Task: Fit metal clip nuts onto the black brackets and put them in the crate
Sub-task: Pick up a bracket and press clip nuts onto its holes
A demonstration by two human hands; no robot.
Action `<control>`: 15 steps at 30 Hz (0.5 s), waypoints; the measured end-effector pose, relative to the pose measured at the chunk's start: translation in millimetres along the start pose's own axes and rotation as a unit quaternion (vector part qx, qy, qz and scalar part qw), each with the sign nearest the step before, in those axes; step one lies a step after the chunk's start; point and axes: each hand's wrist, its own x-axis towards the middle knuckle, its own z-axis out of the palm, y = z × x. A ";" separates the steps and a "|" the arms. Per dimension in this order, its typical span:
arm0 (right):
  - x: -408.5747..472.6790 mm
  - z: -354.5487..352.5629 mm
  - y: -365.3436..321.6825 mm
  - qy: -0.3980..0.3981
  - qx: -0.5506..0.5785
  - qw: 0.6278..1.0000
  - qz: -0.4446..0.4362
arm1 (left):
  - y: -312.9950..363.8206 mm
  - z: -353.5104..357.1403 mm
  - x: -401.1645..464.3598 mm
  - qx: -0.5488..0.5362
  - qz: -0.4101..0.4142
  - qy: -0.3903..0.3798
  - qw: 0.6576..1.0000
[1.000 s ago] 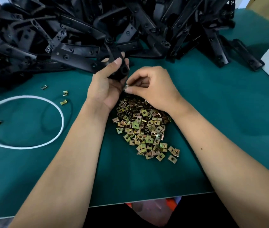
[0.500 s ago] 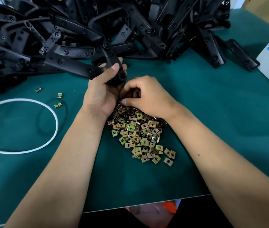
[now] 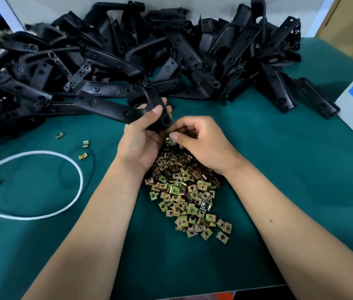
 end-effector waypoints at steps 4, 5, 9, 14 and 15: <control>-1.2 -2.2 -4.8 -0.020 -0.022 0.999 -0.013 | 1.1 0.4 1.2 0.023 0.001 0.002 1.000; -1.8 -1.9 -6.0 -0.021 -0.014 1.000 -0.013 | 1.6 0.6 0.7 0.026 0.003 0.004 1.000; -3.4 -0.8 -6.7 0.003 0.008 1.000 -0.010 | 2.6 2.1 -0.3 0.034 0.010 0.012 0.999; -3.3 -1.1 -5.7 -0.012 0.043 0.999 -0.005 | 3.1 2.0 1.4 0.051 0.010 0.016 0.999; -2.9 -1.5 -5.0 -0.016 0.045 0.999 -0.005 | 2.9 1.2 2.3 0.052 0.010 0.016 0.998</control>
